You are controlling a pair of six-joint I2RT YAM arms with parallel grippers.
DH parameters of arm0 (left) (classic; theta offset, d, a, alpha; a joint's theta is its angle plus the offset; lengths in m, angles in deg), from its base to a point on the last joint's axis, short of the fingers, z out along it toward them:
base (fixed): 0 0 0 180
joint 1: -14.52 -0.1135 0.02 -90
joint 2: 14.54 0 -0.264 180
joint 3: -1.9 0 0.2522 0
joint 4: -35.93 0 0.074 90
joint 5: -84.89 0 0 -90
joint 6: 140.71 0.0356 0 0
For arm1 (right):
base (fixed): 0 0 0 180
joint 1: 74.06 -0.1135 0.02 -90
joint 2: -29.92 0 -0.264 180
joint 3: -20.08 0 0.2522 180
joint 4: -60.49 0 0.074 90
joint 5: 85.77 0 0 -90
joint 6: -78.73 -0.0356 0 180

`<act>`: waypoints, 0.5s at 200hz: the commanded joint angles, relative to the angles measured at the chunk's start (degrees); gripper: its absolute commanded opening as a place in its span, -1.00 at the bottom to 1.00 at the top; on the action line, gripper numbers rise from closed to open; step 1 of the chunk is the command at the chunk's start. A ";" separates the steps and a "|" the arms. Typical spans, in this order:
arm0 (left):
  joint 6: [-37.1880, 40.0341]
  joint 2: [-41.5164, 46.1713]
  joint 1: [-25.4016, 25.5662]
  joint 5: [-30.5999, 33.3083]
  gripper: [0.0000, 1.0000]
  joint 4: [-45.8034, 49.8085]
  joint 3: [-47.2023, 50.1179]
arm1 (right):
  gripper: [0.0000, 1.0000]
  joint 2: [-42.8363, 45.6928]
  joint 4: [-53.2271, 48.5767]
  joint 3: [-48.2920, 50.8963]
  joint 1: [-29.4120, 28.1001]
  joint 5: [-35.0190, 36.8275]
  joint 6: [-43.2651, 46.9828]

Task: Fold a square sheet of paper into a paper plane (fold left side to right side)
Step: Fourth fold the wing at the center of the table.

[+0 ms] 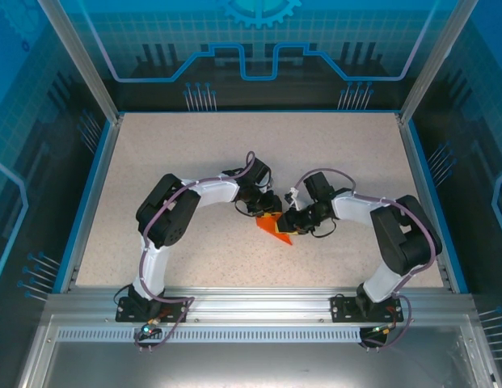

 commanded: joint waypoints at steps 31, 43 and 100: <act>-0.29 -2.13 0.84 3.01 -0.38 3.61 2.56 | -0.34 -1.28 -2.48 1.94 -1.30 3.27 0.69; -0.21 -2.22 0.82 3.01 -0.39 3.61 2.54 | -0.34 -1.32 -2.79 2.15 -1.30 4.11 0.81; -0.20 -2.30 0.79 3.02 -0.39 3.71 2.46 | -0.34 -2.37 -5.55 1.70 -2.01 6.58 1.29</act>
